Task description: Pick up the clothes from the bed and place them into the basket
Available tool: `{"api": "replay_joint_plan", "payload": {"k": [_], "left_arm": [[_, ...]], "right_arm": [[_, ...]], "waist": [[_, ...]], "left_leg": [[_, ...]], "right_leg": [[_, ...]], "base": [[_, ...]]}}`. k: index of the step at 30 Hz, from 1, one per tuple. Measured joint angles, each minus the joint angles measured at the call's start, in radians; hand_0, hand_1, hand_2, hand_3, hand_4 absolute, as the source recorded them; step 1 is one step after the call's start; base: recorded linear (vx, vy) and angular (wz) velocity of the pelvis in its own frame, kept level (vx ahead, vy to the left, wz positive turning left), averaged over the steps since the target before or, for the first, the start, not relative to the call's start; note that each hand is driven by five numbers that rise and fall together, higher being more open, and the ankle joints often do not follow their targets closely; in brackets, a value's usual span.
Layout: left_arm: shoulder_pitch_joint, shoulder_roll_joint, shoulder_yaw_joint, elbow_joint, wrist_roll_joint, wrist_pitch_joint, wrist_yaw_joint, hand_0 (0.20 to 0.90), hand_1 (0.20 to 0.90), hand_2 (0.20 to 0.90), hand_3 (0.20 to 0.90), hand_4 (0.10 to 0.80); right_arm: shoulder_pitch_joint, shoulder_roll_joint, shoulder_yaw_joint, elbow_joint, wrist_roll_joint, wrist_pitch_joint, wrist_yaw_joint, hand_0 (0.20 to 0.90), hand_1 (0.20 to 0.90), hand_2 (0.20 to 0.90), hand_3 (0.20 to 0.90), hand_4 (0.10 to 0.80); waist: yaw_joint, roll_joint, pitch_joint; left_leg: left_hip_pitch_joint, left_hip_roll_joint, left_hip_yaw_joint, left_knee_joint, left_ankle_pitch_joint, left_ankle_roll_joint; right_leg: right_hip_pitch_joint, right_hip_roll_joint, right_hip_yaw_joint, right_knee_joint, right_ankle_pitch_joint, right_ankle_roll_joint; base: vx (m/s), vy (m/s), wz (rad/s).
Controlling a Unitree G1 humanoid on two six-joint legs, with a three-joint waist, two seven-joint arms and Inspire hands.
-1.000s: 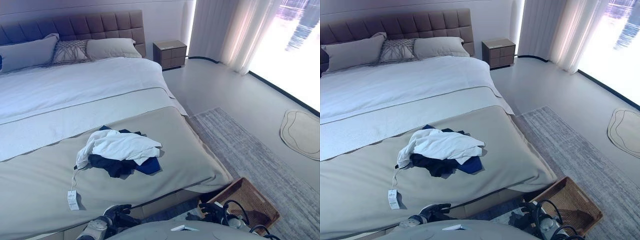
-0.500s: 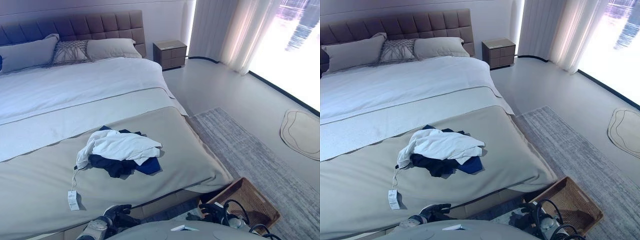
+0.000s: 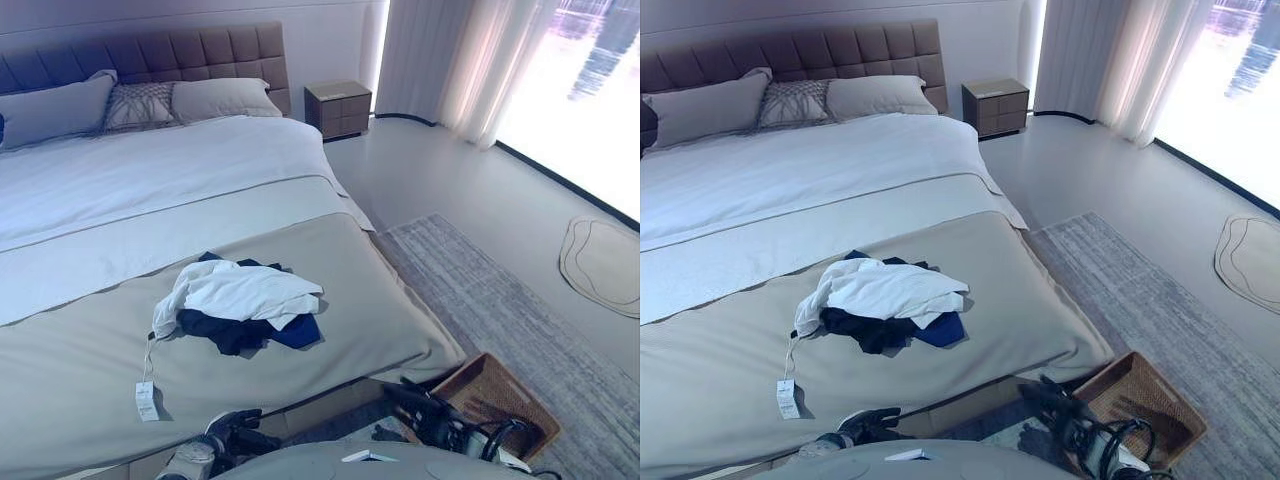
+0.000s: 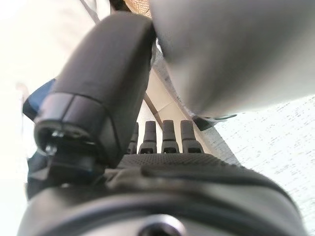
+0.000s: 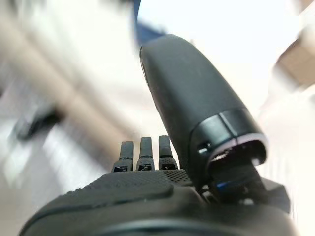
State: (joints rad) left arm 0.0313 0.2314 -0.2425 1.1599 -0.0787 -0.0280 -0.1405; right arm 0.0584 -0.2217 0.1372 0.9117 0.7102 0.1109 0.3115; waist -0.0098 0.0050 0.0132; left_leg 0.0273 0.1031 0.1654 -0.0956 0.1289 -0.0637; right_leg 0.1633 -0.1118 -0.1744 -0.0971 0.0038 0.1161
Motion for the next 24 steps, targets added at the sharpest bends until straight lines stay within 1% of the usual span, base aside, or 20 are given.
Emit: {"api": "replay_joint_plan", "payload": {"k": [1, 2, 3, 4, 5, 6, 7, 9, 11, 12, 13, 15, 17, 19, 22, 24], "left_arm": [[-0.006, 0.002, -0.001, 0.001, 0.000, -0.003, -0.001, 0.900, 0.900, 0.900, 0.900, 0.800], [-0.015, 0.007, -0.001, -0.005, -0.002, -0.008, -0.003, 0.900, 0.900, 0.900, 0.900, 0.800], [-0.027, 0.006, -0.001, -0.009, -0.005, -0.011, 0.000, 0.900, 0.900, 0.900, 0.900, 0.800], [-0.019, 0.002, -0.003, -0.010, -0.007, -0.018, 0.003, 0.900, 0.900, 0.900, 0.900, 0.800], [-0.019, 0.000, -0.008, -0.013, -0.008, -0.020, 0.007, 0.900, 0.900, 0.900, 0.900, 0.800], [-0.015, 0.003, -0.008, -0.018, -0.012, -0.020, 0.022, 0.900, 0.900, 0.900, 0.900, 0.800], [-0.020, 0.005, -0.007, -0.028, -0.022, -0.022, 0.025, 0.900, 0.900, 0.900, 0.900, 0.800], [-0.044, 0.025, -0.008, -0.047, -0.041, -0.042, 0.032, 0.900, 0.900, 0.900, 0.900, 0.800], [-0.075, 0.038, -0.008, -0.045, -0.058, -0.055, 0.037, 0.900, 0.900, 0.900, 0.900, 0.800], [-0.088, 0.044, -0.006, -0.048, -0.076, -0.059, 0.039, 0.900, 0.900, 0.900, 0.900, 0.800], [-0.108, 0.048, -0.007, -0.046, -0.104, -0.063, 0.038, 0.900, 0.900, 0.900, 0.900, 0.800], [-0.124, 0.050, -0.006, -0.047, -0.132, -0.064, 0.039, 0.900, 0.900, 0.900, 0.900, 0.800], [-0.166, 0.053, -0.006, -0.048, -0.156, -0.072, 0.037, 0.900, 0.900, 0.900, 0.900, 0.800], [-0.204, 0.062, -0.004, -0.047, -0.176, -0.084, 0.043, 0.900, 0.900, 0.900, 0.900, 0.800], [-0.211, 0.097, -0.004, -0.035, -0.178, -0.082, 0.059, 0.900, 0.900, 0.900, 0.900, 0.800], [-0.206, 0.119, -0.003, -0.005, -0.185, -0.082, 0.060, 0.900, 0.900, 0.900, 0.900, 0.800]], "right_arm": [[-0.005, 0.008, 0.036, -0.021, -0.048, -0.042, 0.024, 0.900, 0.900, 0.900, 0.900, 0.800], [-0.021, 0.013, 0.081, -0.034, -0.119, -0.082, 0.029, 0.900, 0.900, 0.900, 0.900, 0.800], [-0.034, 0.000, 0.129, -0.060, -0.225, -0.123, 0.008, 0.900, 0.900, 0.900, 0.900, 0.800], [-0.051, -0.023, 0.175, -0.081, -0.334, -0.158, -0.032, 0.900, 0.900, 0.900, 0.900, 0.800], [-0.069, -0.035, 0.204, -0.084, -0.401, -0.173, -0.067, 0.900, 0.900, 0.900, 0.900, 0.800], [-0.112, -0.041, 0.231, -0.085, -0.528, -0.183, -0.132, 0.900, 0.900, 0.900, 0.900, 0.800], [-0.141, -0.047, 0.242, -0.086, -0.576, -0.184, -0.163, 0.900, 0.900, 0.900, 0.900, 0.800], [-0.272, -0.087, 0.285, -0.086, -0.700, -0.164, -0.249, 0.900, 0.900, 0.900, 0.900, 0.800], [-0.385, -0.115, 0.307, -0.083, -0.743, -0.129, -0.304, 0.900, 0.900, 0.900, 0.900, 0.800], [-0.458, -0.124, 0.300, -0.073, -0.765, -0.114, -0.338, 0.900, 0.900, 0.900, 0.900, 0.800], [-0.552, -0.131, 0.298, -0.046, -0.801, -0.093, -0.381, 0.900, 0.900, 0.900, 0.900, 0.800], [-0.653, -0.140, 0.296, -0.024, -0.840, -0.089, -0.427, 0.900, 0.900, 0.900, 0.900, 0.800], [-0.803, -0.146, 0.312, 0.065, -0.899, -0.077, -0.477, 0.900, 0.900, 0.900, 0.900, 0.800], [-0.916, -0.161, 0.312, 0.106, -0.946, -0.061, -0.532, 0.900, 0.900, 0.900, 0.900, 0.800], [-1.004, -0.163, 0.314, 0.141, -1.009, -0.011, -0.588, 0.900, 0.900, 0.900, 0.900, 0.800], [-1.066, -0.165, 0.321, 0.217, -1.027, 0.025, -0.617, 0.900, 0.900, 0.900, 0.900, 0.800]], "waist": [[0.011, -0.011, 0.005], [0.027, -0.023, 0.011], [0.047, -0.029, 0.012], [0.068, -0.021, 0.015], [0.075, -0.019, 0.016], [0.100, -0.028, 0.020], [0.104, -0.028, 0.031], [0.155, -0.058, 0.086], [0.176, -0.079, 0.127], [0.199, -0.089, 0.149], [0.209, -0.090, 0.175], [0.241, -0.087, 0.199], [0.276, -0.081, 0.227], [0.310, -0.079, 0.275], [0.360, -0.087, 0.329], [0.392, -0.096, 0.360]], "left_leg": [[-0.007, -0.006, -0.013, 0.001, 0.000, -0.001], [-0.010, -0.024, -0.032, 0.007, 0.001, 0.000], [-0.025, -0.048, -0.048, 0.038, 0.004, 0.007], [-0.033, -0.064, -0.059, 0.046, -0.004, 0.020], [-0.030, -0.073, -0.070, 0.032, -0.001, 0.024], [-0.030, -0.092, -0.083, 0.001, 0.009, 0.038], [-0.033, -0.092, -0.098, 0.002, 0.011, 0.040], [-0.068, -0.108, -0.145, 0.007, 0.029, 0.061], [-0.096, -0.110, -0.168, 0.008, 0.038, 0.071], [-0.122, -0.117, -0.178, 0.016, 0.042, 0.076], [-0.147, -0.116, -0.202, 0.035, 0.042, 0.076], [-0.177, -0.122, -0.228, 0.041, 0.042, 0.076], [-0.250, -0.122, -0.252, 0.074, 0.041, 0.074], [-0.303, -0.122, -0.268, 0.082, 0.040, 0.074], [-0.359, -0.125, -0.288, 0.112, 0.042, 0.071], [-0.391, -0.138, -0.303, 0.129, 0.044, 0.068]], "right_leg": [[-0.001, -0.004, -0.021, 0.000, -0.009, -0.014], [0.004, -0.025, -0.044, -0.001, -0.010, -0.018], [0.007, -0.048, -0.063, 0.000, -0.010, -0.019], [0.016, -0.047, -0.082, 0.000, -0.012, -0.015], [0.021, -0.054, -0.086, 0.000, -0.014, -0.013], [0.019, -0.064, -0.093, 0.005, -0.018, -0.006], [0.019, -0.069, -0.101, 0.008, -0.019, -0.005], [0.002, -0.078, -0.140, 0.040, -0.025, 0.008], [-0.030, -0.080, -0.160, 0.078, -0.030, 0.018], [-0.045, -0.081, -0.178, 0.100, -0.033, 0.023], [-0.060, -0.082, -0.195, 0.122, -0.037, 0.027], [-0.073, -0.086, -0.211, 0.129, -0.040, 0.031], [-0.119, -0.078, -0.239, 0.131, -0.048, 0.029], [-0.153, -0.070, -0.267, 0.131, -0.048, 0.028], [-0.179, -0.068, -0.289, 0.131, -0.048, 0.028], [-0.195, -0.076, -0.307, 0.135, -0.047, 0.029]], "base": [[0.015, 0.138, 0.55], [0.030, 0.145, 0.58], [0.039, 0.134, 0.55], [0.033, 0.125, 0.48], [0.005, 0.081, 0.51], [-0.028, 0.044, 0.45], [-0.057, 0.014, 0.53], [-0.063, 0.033, 0.60], [-0.103, 0.060, 0.56], [-0.140, 0.090, 0.60], [-0.123, 0.081, 0.60], [-0.143, 0.053, 0.44], [-0.111, 0.064, 0.36], [-0.076, 0.069, 0.41], [0.004, 0.003, 0.25], [-0.004, 0.016, 0.29]]}}
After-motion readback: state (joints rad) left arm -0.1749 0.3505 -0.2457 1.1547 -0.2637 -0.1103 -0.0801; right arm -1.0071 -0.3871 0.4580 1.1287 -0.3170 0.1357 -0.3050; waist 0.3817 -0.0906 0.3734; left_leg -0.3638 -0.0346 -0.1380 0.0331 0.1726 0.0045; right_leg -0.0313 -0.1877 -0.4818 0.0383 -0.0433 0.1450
